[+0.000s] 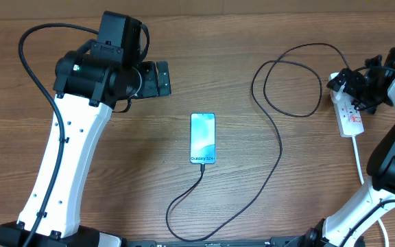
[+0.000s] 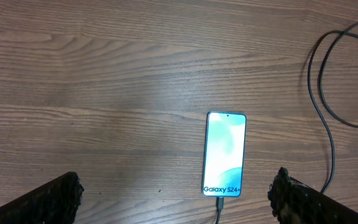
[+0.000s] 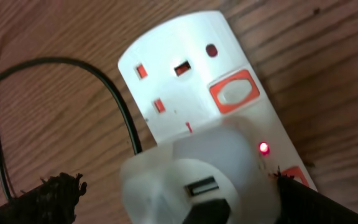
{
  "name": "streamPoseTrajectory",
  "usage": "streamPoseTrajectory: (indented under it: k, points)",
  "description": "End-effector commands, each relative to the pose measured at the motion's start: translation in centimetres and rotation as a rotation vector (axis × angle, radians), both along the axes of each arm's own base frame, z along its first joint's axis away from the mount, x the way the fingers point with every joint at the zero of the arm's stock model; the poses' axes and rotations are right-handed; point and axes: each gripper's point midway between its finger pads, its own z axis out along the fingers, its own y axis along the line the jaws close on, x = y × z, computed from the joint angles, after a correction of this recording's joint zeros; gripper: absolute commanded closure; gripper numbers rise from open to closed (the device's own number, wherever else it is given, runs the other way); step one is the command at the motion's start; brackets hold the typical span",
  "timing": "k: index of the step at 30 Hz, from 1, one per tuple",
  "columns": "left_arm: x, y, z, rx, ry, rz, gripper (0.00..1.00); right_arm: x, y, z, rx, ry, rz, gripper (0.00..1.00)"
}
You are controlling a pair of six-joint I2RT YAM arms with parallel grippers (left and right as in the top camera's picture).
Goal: Plug charger to phone and switch on socket
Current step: 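Hold the right gripper pressed on the orange switch, then lift the right gripper up off the power strip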
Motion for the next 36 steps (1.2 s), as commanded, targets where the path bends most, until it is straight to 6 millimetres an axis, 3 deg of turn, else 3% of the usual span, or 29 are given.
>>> streamPoseTrajectory:
  k: [1,9,17,21,27,32,36]
  points:
    - [0.2,-0.1,0.1,0.019,-0.010,-0.016,0.00,-0.7,1.2,-1.5,0.063,0.048,-0.029,0.00]
    - [0.2,-0.1,0.1,0.019,-0.010,-0.016,0.00,-0.7,-1.1,1.9,0.020,0.048,-0.148,0.00]
    - [0.2,-0.1,0.1,0.019,-0.010,-0.016,0.00,-2.5,-1.9,8.9,-0.085,-0.017,-0.202,0.00]
    - [0.2,-0.1,0.1,0.019,-0.010,-0.016,0.00,-4.0,-0.9,13.9,-0.109,-0.089,-0.214,0.00]
    - [0.2,-0.1,0.1,0.019,-0.010,-0.016,0.00,-8.2,2.2,20.9,-0.079,-0.175,-0.283,0.00]
    - [0.2,-0.1,0.1,0.019,-0.010,-0.017,0.00,-10.4,4.1,23.9,-0.042,-0.230,-0.282,0.00]
    - [0.2,-0.1,0.1,0.019,-0.010,-0.017,0.00,-10.6,4.1,24.1,-0.044,-0.237,-0.282,0.00]
